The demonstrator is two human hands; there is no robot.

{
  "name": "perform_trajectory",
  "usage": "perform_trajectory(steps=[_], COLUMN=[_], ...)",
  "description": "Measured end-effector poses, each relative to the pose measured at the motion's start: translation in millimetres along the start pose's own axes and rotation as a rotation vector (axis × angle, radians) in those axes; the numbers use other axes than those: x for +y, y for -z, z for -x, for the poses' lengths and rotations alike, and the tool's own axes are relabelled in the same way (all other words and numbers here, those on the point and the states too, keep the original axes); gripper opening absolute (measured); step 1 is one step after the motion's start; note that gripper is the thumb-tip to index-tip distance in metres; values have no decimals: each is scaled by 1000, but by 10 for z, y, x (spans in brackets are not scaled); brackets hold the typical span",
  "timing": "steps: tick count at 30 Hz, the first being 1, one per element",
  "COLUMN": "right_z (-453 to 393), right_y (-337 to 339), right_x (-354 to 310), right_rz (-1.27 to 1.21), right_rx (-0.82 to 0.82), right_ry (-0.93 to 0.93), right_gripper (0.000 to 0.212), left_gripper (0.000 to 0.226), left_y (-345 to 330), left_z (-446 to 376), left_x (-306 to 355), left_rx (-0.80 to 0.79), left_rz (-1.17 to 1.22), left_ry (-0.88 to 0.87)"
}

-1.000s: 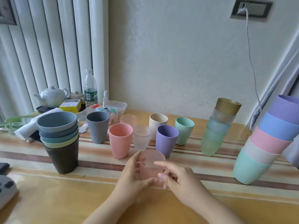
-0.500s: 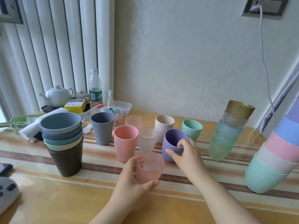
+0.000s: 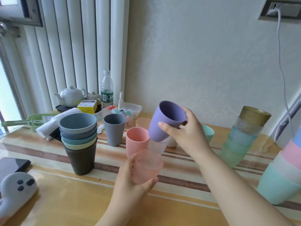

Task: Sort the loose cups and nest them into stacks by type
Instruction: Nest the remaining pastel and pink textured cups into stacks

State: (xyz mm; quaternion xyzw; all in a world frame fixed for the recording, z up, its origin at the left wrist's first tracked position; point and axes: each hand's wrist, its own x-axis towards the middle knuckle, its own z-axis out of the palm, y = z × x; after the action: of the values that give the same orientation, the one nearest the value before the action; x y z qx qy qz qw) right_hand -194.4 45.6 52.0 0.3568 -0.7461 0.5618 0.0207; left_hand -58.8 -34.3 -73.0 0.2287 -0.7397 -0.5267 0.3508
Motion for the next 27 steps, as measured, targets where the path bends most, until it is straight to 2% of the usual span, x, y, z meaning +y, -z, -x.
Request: perform_trajectory(steps=[7,10,17,21,22,24,25,27], right_z=[-155,-129,-177,-168,-168,-167,-161,-126], right_y=[-600,-653,-663,-632,-596,-491,-424,-313], right_x=[-93,29,193,236,253,316,369,537], right_rz=[35,71,20,73,61,41,105,344], right_rx=[-204,-273,-316,-356,-323,-173,-108,-140], right_ry=[-56,-139,-148,-156,-153,-114,-74,-21], right_gripper=[71,83,76,96,93,70,55,34], left_gripper=[95,93,84,86,83,75,74,73], left_y=[129,113,186,210,209,199,192,169], left_z=[-42,-46,-97,-91,-88,-78,-71,-57], left_x=[8,21,21,43,47,53,52,35], left_rx=[9,6,21,4,0,-19,-31,-53], left_rz=[34,86,186,211,213,215,217,206], left_ry=[79,94,134,144,148,160,168,183])
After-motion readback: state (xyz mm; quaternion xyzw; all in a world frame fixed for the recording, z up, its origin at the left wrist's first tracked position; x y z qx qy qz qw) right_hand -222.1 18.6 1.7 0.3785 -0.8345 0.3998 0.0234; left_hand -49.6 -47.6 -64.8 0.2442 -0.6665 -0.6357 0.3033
